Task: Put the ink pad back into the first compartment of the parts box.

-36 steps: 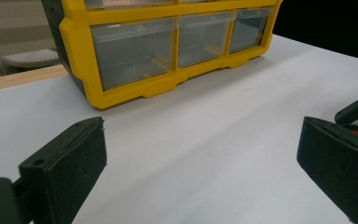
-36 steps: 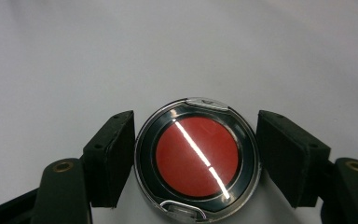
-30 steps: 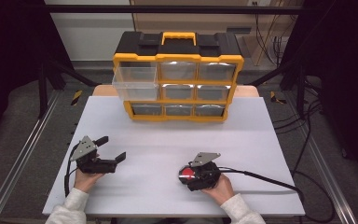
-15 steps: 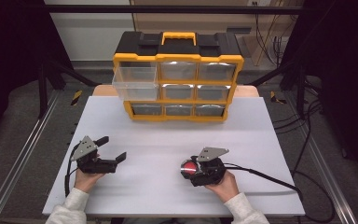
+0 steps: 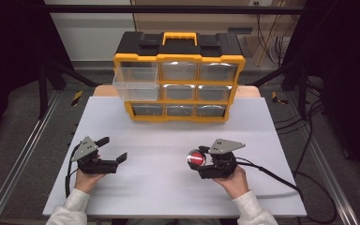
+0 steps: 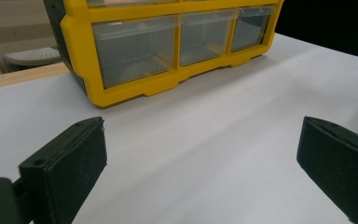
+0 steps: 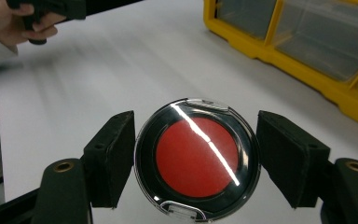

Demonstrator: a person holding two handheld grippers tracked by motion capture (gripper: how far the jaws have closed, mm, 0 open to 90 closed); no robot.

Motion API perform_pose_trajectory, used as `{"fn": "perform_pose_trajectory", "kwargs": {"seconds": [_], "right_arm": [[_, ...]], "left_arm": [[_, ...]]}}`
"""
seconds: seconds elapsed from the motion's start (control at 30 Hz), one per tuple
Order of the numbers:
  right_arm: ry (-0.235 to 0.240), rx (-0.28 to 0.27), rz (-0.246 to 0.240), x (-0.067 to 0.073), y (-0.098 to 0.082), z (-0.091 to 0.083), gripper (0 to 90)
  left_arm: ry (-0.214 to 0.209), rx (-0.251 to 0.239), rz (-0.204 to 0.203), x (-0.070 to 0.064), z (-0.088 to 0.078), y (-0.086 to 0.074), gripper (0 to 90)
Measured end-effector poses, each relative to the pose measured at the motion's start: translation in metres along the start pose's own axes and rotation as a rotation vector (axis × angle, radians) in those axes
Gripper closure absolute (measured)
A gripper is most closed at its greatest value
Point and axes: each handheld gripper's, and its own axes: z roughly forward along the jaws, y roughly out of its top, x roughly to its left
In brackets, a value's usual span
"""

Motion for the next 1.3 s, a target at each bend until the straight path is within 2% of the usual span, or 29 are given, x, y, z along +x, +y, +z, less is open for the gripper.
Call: {"fn": "perform_pose_trajectory", "kwargs": {"seconds": [0.5,0.8,1.3], "right_arm": [[-0.028,-0.108,-0.033,-0.001,0.048,-0.020,30.1],[-0.044,-0.136,-0.049,-0.001,0.078,-0.025,30.1],[-0.050,-0.190,-0.066,-0.002,0.117,-0.026,30.1]], "left_arm": [[-0.001,0.003,0.002,0.000,0.000,0.000,1.2],[-0.002,0.003,0.003,0.000,0.000,0.000,1.2],[-0.004,0.005,0.002,0.000,0.001,-0.001,1.2]]}}
